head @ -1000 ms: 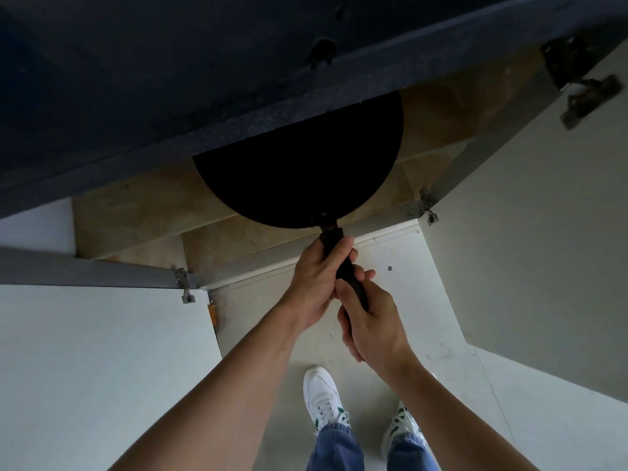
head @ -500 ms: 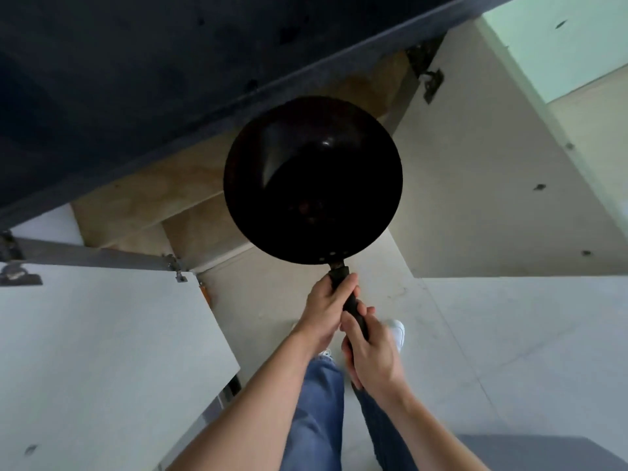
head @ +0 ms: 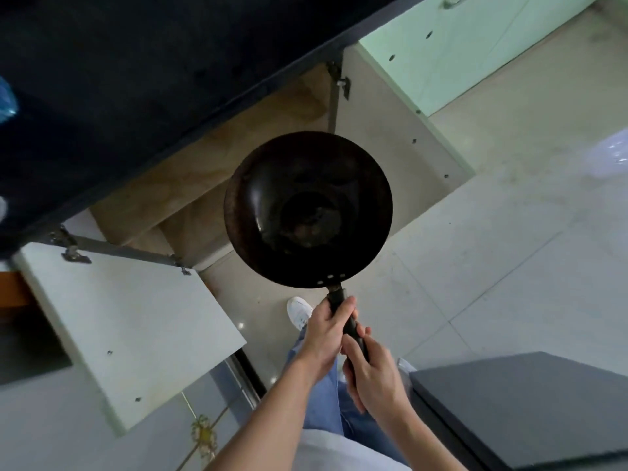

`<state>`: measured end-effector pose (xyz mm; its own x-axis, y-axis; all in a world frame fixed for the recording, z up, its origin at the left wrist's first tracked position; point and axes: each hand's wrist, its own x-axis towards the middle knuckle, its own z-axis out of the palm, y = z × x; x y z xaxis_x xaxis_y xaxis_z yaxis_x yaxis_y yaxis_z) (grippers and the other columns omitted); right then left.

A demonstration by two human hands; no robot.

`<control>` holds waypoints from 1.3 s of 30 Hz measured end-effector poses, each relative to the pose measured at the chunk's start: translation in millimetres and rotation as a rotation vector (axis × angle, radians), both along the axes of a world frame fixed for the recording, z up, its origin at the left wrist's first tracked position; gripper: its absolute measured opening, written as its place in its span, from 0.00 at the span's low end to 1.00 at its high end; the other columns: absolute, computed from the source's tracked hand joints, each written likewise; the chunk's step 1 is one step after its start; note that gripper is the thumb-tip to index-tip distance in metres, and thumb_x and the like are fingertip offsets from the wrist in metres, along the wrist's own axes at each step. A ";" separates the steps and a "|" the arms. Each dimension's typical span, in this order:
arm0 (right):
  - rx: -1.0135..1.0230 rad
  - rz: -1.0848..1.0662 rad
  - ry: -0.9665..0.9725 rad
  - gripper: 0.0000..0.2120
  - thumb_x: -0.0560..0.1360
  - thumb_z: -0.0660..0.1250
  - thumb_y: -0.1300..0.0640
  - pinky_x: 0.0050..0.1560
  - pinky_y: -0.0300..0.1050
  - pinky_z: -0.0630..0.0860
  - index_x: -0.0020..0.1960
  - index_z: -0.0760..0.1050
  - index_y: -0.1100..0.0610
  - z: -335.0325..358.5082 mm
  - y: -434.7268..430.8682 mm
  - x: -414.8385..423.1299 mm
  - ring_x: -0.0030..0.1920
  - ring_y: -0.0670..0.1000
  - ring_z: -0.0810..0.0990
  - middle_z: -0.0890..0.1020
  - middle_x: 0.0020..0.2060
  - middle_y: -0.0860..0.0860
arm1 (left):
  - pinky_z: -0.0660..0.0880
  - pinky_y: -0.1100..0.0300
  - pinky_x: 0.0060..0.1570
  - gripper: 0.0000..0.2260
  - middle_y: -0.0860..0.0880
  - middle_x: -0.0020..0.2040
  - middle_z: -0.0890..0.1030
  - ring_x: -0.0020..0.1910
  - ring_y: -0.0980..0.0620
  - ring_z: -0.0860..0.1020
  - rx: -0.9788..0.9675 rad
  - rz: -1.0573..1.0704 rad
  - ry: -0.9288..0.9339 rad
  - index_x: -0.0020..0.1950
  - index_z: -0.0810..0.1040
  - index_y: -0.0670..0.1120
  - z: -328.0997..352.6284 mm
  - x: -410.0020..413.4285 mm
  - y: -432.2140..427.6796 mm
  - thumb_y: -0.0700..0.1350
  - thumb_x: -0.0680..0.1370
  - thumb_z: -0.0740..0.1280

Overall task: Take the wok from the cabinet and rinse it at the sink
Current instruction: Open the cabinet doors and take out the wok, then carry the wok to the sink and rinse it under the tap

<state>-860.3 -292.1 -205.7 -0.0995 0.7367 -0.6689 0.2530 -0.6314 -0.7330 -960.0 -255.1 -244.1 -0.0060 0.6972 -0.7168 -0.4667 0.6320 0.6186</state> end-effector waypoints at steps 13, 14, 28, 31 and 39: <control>0.128 -0.032 -0.009 0.15 0.83 0.62 0.56 0.23 0.40 0.63 0.42 0.75 0.63 84.7 -54.7 36.0 0.19 0.44 0.67 0.73 0.23 0.51 | 0.80 0.48 0.45 0.07 0.49 0.35 0.74 0.29 0.51 0.74 0.146 -0.075 0.013 0.46 0.72 0.42 97.6 34.0 -46.6 0.44 0.81 0.66; 0.139 -0.044 -0.006 0.14 0.83 0.63 0.55 0.23 0.40 0.63 0.42 0.76 0.62 88.8 -57.0 37.5 0.20 0.44 0.68 0.74 0.24 0.50 | 0.80 0.47 0.46 0.07 0.49 0.35 0.74 0.30 0.50 0.74 0.171 -0.089 0.020 0.45 0.73 0.42 103.9 35.0 -47.4 0.44 0.81 0.66; 0.220 -0.268 0.112 0.13 0.83 0.62 0.55 0.22 0.43 0.63 0.46 0.74 0.64 151.8 -56.3 66.8 0.19 0.52 0.67 0.74 0.23 0.54 | 0.77 0.36 0.55 0.08 0.49 0.36 0.76 0.31 0.51 0.78 0.336 -0.278 0.038 0.43 0.77 0.47 173.0 72.5 -27.2 0.50 0.78 0.69; 0.252 -0.321 0.106 0.13 0.83 0.62 0.55 0.19 0.42 0.64 0.46 0.74 0.64 163.6 -42.2 76.8 0.18 0.52 0.67 0.75 0.23 0.54 | 0.79 0.38 0.53 0.10 0.49 0.36 0.76 0.31 0.51 0.78 0.357 -0.327 0.035 0.47 0.74 0.43 186.9 85.9 -7.7 0.49 0.79 0.69; 0.331 -0.510 0.117 0.13 0.83 0.61 0.59 0.17 0.36 0.61 0.43 0.72 0.66 187.2 31.3 96.4 0.16 0.47 0.65 0.72 0.24 0.56 | 0.80 0.45 0.48 0.11 0.49 0.36 0.75 0.32 0.50 0.76 0.411 -0.500 -0.011 0.46 0.74 0.42 202.8 123.1 83.2 0.49 0.78 0.69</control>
<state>-763.8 -260.8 -18.5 0.2609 0.8773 -0.4028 -0.1147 -0.3861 -0.9153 -836.9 -172.0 -41.3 0.3964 0.8315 -0.3893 -0.1852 0.4877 0.8531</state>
